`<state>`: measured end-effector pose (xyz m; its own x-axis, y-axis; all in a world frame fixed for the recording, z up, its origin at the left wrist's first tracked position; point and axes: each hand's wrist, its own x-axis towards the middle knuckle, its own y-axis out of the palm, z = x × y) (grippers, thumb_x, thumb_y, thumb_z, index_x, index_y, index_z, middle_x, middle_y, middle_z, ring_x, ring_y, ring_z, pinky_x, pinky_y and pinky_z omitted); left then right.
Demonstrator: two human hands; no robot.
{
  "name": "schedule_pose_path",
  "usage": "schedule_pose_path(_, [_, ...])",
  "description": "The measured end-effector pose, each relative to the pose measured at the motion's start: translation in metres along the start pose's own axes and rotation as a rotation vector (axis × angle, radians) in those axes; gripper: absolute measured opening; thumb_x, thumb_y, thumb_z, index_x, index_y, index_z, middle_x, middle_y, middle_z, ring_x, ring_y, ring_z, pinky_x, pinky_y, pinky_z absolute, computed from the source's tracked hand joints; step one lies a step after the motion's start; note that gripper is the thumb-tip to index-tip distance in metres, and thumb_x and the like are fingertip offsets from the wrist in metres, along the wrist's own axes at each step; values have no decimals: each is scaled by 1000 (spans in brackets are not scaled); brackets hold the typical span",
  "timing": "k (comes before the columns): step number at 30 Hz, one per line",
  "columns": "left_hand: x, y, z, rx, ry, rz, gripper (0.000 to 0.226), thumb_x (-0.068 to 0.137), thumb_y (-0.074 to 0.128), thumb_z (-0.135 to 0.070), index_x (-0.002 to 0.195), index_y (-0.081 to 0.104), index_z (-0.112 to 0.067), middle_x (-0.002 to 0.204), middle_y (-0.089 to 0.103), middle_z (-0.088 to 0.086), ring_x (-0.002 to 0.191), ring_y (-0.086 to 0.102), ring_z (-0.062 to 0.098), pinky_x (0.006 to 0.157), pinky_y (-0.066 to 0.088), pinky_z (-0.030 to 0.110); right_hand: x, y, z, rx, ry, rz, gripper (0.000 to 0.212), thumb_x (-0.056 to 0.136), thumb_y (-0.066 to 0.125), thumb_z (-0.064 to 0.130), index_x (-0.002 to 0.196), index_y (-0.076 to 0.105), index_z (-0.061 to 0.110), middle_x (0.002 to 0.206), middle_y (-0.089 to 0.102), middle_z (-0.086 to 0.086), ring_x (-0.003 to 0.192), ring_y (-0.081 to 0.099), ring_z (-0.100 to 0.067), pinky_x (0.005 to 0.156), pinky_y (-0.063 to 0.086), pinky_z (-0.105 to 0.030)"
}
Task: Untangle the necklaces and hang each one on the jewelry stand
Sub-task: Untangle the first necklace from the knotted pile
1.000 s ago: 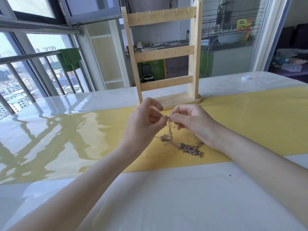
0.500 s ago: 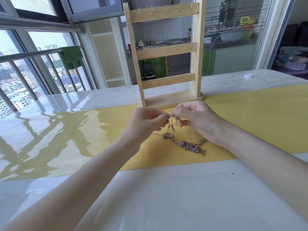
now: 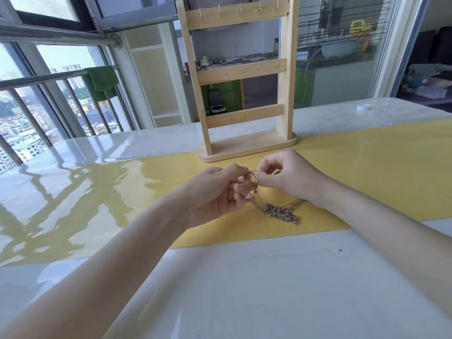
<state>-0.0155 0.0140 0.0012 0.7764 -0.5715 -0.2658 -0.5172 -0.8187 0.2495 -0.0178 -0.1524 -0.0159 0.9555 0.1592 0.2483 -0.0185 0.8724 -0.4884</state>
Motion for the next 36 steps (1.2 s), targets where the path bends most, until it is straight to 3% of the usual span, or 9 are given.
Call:
schedule_pose_path(7, [0, -3, 2, 218, 34, -19, 22, 95, 48, -13, 73, 52, -13, 59, 48, -6, 46, 39, 4, 44, 37, 13, 0, 5, -2, -33, -58, -57, 20, 78, 68, 3, 66, 59, 16, 64, 61, 5, 57, 53, -1, 62, 46, -16])
schedule_pose_path(12, [6, -8, 4, 232, 143, -188, 21, 94, 51, -15, 73, 51, -15, 65, 50, -3, 55, 47, 8, 51, 45, 17, 1, -3, 2, 625, 73, -53, 16, 85, 61, -5, 75, 57, 8, 62, 65, -4, 55, 57, -12, 57, 51, -21])
schedule_pose_path(15, [8, -8, 6, 164, 199, -282, 18, 94, 52, -13, 76, 56, -12, 70, 53, 0, 62, 53, 11, 59, 51, 20, 0, 1, 3, 739, 134, 29, 15, 86, 59, -3, 78, 57, 9, 63, 64, -4, 56, 57, -13, 56, 51, -20])
schedule_pose_path(18, [9, -5, 5, 12, 241, -326, 18, 94, 50, -10, 79, 59, -6, 74, 60, 3, 67, 60, 14, 67, 55, 23, 1, 3, 3, 764, 153, 57, 16, 88, 56, -1, 77, 57, 11, 63, 61, -4, 57, 57, -13, 57, 48, -21])
schedule_pose_path(21, [10, -4, 3, -108, 258, -331, 18, 94, 51, -6, 78, 59, -3, 67, 62, 4, 59, 59, 14, 58, 54, 20, 2, 4, 2, 728, 153, 57, 17, 89, 55, -1, 77, 56, 11, 59, 59, -2, 54, 55, -12, 57, 45, -22])
schedule_pose_path(24, [11, -3, 5, -88, 278, -344, 20, 94, 52, -5, 75, 58, -5, 60, 56, 2, 56, 52, 13, 52, 49, 18, 2, 5, 2, 753, 162, 25, 18, 89, 54, -1, 76, 56, 11, 55, 56, -1, 55, 54, -14, 55, 47, -21])
schedule_pose_path(28, [13, -3, 8, 2, 315, -354, 17, 95, 51, -7, 79, 56, -7, 66, 54, 1, 57, 52, 10, 57, 51, 17, 3, 5, 6, 843, 184, 11, 16, 90, 54, 0, 78, 54, 11, 55, 54, 0, 57, 59, -15, 52, 47, -19])
schedule_pose_path(36, [10, 2, 6, -69, 365, -349, 15, 97, 49, -10, 84, 56, -7, 68, 55, 2, 52, 57, 8, 54, 51, 18, 2, 6, 8, 797, 199, 41, 16, 90, 55, 3, 78, 52, 13, 53, 51, 1, 46, 51, -12, 38, 30, -17])
